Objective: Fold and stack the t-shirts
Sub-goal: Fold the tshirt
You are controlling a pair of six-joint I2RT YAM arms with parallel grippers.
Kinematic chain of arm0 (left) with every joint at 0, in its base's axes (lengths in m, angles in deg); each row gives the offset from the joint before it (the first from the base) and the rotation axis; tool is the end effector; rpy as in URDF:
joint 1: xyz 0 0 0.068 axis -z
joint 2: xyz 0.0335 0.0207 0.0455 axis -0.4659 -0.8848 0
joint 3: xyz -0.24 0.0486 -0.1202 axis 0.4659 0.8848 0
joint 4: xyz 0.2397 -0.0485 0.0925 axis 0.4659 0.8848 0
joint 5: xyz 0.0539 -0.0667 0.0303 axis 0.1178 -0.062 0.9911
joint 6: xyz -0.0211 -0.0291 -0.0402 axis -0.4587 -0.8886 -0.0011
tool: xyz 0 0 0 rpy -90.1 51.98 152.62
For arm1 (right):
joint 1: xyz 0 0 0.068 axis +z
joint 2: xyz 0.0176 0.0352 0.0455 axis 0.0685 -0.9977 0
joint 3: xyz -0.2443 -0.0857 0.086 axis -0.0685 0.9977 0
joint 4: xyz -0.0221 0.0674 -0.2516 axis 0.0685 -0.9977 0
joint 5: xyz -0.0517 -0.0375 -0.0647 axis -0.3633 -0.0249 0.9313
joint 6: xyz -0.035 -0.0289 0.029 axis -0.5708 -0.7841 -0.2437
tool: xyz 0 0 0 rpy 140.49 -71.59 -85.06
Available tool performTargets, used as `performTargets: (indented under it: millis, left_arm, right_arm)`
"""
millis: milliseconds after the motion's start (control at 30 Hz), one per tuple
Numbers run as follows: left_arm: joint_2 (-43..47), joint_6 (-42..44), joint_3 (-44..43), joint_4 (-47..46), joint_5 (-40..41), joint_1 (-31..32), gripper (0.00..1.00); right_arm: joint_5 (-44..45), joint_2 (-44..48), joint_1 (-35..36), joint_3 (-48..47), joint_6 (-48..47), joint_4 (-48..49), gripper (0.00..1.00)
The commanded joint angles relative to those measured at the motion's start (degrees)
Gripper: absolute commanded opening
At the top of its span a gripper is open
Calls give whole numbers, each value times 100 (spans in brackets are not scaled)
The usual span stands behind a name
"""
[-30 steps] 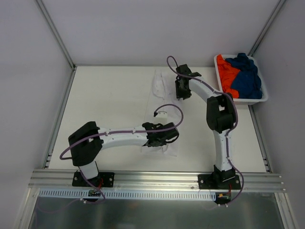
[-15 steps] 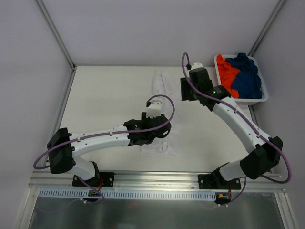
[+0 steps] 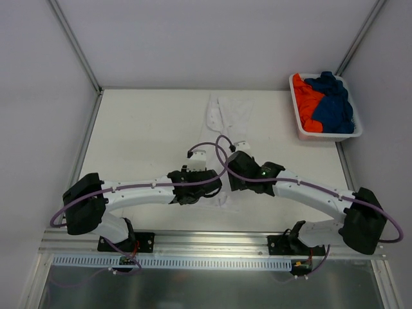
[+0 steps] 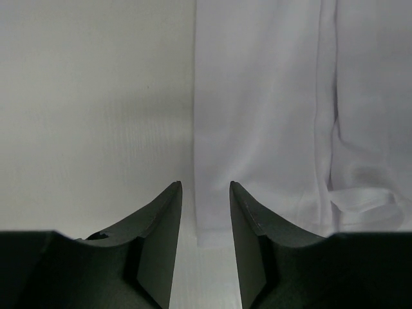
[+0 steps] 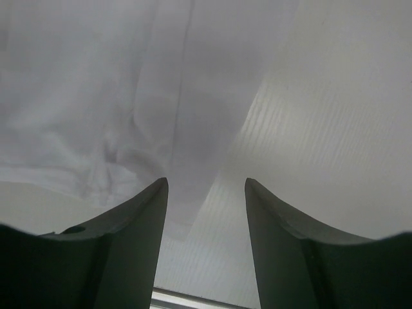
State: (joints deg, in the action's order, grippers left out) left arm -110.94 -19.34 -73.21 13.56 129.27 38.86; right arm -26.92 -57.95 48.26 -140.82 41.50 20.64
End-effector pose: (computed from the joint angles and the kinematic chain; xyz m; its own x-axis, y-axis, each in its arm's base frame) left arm 0.1344 -0.2538 0.2186 -0.6583 0.0448 -0.7514 0.1126 0.9929 -0.0394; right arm 0.1752 0.2049 0.2343 -0.6305 -0.4612 -0.6243 -0.4785 0.8642 -0.1552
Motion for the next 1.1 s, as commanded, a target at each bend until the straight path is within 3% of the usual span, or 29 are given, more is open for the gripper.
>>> performTargets:
  millis: [0, 233, 567, 767, 1067]
  left_arm:
    - [308, -284, 202, -5, 192, -62, 36]
    - [299, -504, 405, -6, 51, -63, 35]
    - [607, -689, 845, 3, 42, -63, 35]
    - [598, -759, 950, -14, 24, -71, 35]
    - [590, -794, 985, -6, 16, -71, 35]
  right_arm:
    - [791, 744, 555, 157, 879, 31, 55]
    - [1206, 824, 1452, 439, 1452, 48, 54]
    - [1197, -537, 1760, 80, 1487, 444, 52]
    - [1179, -802, 1778, -62, 1460, 488, 49]
    - [1197, -934, 1786, 0, 1531, 427, 26]
